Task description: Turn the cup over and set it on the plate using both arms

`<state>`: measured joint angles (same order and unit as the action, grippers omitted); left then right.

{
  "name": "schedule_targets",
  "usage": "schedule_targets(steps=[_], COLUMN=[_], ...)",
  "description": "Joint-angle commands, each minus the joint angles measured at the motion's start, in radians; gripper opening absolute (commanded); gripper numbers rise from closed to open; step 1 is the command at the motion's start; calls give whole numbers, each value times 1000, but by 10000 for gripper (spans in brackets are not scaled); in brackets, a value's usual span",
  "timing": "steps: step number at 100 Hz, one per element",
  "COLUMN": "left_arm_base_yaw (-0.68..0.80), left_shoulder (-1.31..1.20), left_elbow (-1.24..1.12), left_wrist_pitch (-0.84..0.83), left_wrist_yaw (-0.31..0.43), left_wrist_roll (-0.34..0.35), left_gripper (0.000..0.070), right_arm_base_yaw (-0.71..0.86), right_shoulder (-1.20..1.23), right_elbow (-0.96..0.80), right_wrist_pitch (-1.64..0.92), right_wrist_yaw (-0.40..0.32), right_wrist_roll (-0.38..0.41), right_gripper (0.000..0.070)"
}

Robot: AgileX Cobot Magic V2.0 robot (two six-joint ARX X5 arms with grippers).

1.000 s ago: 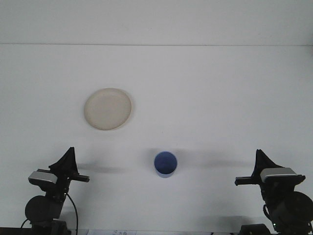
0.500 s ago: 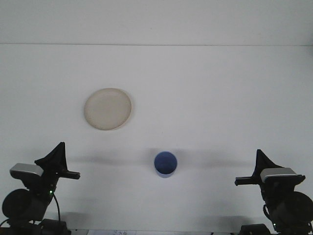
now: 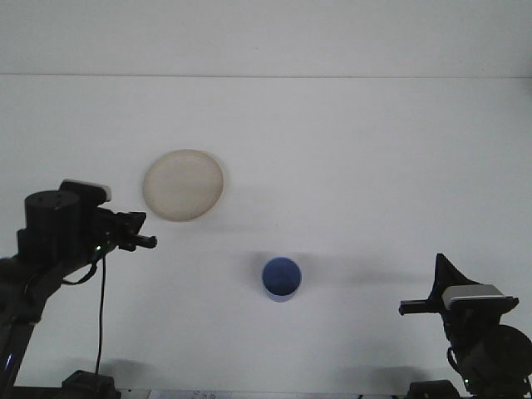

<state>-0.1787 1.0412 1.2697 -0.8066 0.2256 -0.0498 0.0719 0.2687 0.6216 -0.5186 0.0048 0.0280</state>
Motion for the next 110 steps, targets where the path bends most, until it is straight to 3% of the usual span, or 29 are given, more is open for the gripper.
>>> schedule_targets(steps=[1,43,48,60,69,87,110], left_arm_base_yaw=[-21,-152,-159,-173,-185,-248,-397], left_shoulder=[64,246,246,246,246,249,298], left_elbow=[39,46,46,46,46,46,47], left_wrist_pitch=[-8,60,68,78,82,100,135], left_wrist_yaw=[10,16,16,16,25,161,167], left_wrist_roll=[42,42,39,14,0,-1,-47], left_gripper=[13,35,126,429,504,507,510], right_arm_base_yaw=[2,2,2,2,2,2,2], right_shoulder=[1,1,1,1,1,1,1], right_elbow=[3,3,3,3,3,3,3], right_wrist_pitch=[9,9,9,9,9,9,9], right_wrist_yaw=[3,3,3,3,3,3,3], right_wrist_roll=[9,9,9,9,9,9,9], right_gripper=[0,0,0,0,0,0,0])
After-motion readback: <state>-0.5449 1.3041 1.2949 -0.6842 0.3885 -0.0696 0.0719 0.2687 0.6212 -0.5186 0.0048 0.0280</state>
